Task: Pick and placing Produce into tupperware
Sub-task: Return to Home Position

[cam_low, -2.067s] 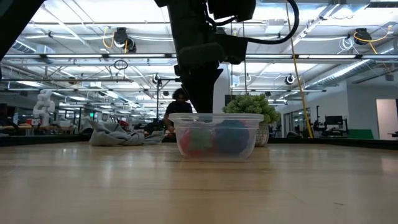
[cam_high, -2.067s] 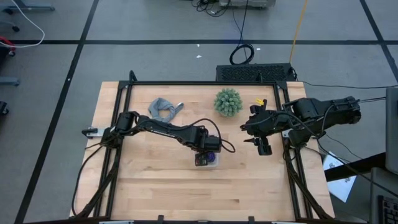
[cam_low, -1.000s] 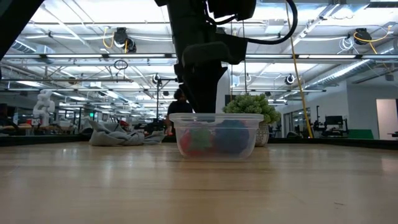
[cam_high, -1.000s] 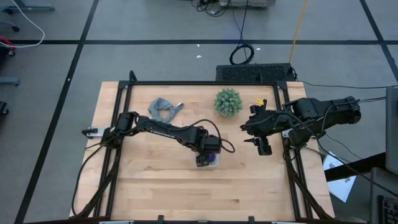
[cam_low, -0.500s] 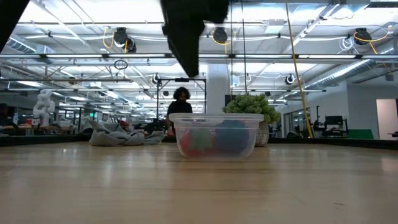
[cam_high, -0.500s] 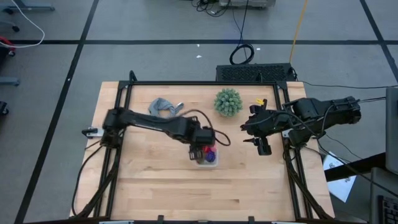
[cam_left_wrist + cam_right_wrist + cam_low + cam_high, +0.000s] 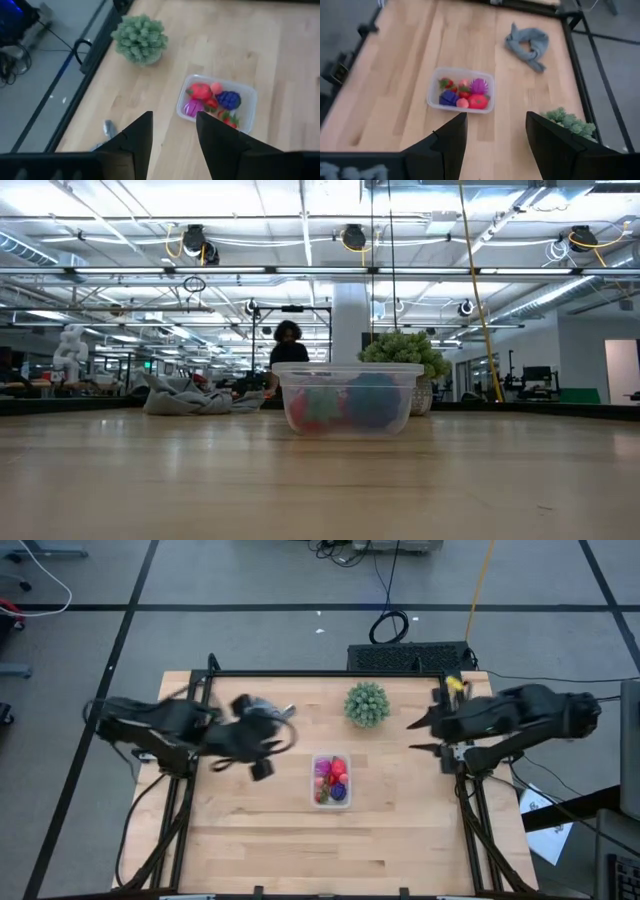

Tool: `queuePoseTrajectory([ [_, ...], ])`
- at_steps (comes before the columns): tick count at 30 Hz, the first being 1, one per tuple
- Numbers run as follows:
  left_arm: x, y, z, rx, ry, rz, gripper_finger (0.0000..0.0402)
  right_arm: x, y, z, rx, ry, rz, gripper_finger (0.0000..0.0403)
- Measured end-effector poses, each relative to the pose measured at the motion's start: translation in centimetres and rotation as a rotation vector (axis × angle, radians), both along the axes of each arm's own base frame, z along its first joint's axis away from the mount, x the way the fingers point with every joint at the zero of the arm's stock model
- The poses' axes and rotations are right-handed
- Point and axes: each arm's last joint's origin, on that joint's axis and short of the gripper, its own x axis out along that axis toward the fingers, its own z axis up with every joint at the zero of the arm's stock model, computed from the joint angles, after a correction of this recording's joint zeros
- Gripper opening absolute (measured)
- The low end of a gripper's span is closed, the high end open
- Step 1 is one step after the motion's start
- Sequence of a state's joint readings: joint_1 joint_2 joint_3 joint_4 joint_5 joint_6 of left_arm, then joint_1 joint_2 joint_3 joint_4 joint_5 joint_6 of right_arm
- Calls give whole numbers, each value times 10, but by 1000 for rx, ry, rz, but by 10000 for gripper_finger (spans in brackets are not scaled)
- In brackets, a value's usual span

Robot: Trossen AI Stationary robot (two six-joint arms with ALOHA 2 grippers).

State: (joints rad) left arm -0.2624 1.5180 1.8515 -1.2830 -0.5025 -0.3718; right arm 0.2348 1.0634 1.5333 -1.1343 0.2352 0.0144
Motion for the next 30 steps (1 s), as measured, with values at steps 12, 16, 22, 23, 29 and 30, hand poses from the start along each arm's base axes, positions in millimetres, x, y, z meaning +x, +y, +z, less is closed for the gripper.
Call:
queuePoseTrajectory([
  [12,-88,-34,15,23,-93,15,152,-83,-19,25,156,-244,-31,193],
  [16,-98,-47,-3,38,-68,-5,152,-97,-21,26,194,-282,-2,193],
  [22,-112,-59,-39,89,-143,70,152,-97,-21,2,236,-252,-16,193],
  [23,-114,-60,-46,91,-158,89,152,-94,-20,-4,239,-245,-19,193],
  [29,-114,-66,-95,47,-225,131,152,-75,-15,-37,243,-314,-4,193],
  [30,-114,-66,-103,48,-231,123,152,-73,-15,-43,234,-327,5,193],
])
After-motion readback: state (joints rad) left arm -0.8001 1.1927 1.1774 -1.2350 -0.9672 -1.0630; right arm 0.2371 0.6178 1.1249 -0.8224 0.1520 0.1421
